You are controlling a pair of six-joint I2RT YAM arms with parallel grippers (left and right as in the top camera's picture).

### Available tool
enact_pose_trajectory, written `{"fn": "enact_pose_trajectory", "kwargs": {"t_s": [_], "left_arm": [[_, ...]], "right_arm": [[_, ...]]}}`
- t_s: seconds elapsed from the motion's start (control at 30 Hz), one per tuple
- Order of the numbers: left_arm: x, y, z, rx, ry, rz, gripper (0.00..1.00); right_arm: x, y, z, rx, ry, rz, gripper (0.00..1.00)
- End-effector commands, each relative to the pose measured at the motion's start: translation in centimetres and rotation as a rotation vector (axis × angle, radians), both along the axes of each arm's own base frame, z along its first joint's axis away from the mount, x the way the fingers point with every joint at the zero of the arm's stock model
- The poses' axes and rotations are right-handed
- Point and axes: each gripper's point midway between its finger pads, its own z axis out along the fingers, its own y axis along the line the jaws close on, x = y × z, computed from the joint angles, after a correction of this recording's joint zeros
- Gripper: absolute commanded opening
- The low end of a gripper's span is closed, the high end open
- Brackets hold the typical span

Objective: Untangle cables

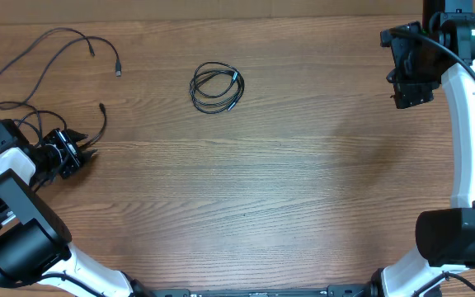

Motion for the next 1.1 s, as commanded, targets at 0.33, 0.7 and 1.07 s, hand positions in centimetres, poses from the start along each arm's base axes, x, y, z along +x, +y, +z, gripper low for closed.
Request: {"fn": "enact_pose_trajectory", "kwargs": {"t_s": [0.33,0.7,1.07], "left_arm": [[2.6,1.3,3.1,0.082,-0.24,-0.134,0.33],[4.8,3.2,9.9,0.43,-0.359,-0.485,1.0],[8.2,-10.5,14.8,0.794,-0.71,-1.326,0.99]], "right_arm": [[-0.4,-0.3,1.2,-0.015,-0.033,-0.005,1.0],[-0.3,-0.3,1.2,-0.015,-0.033,-0.005,1.0],[-0.4,-0.3,1.2,-0.015,-0.033,-0.005,1.0]]}}
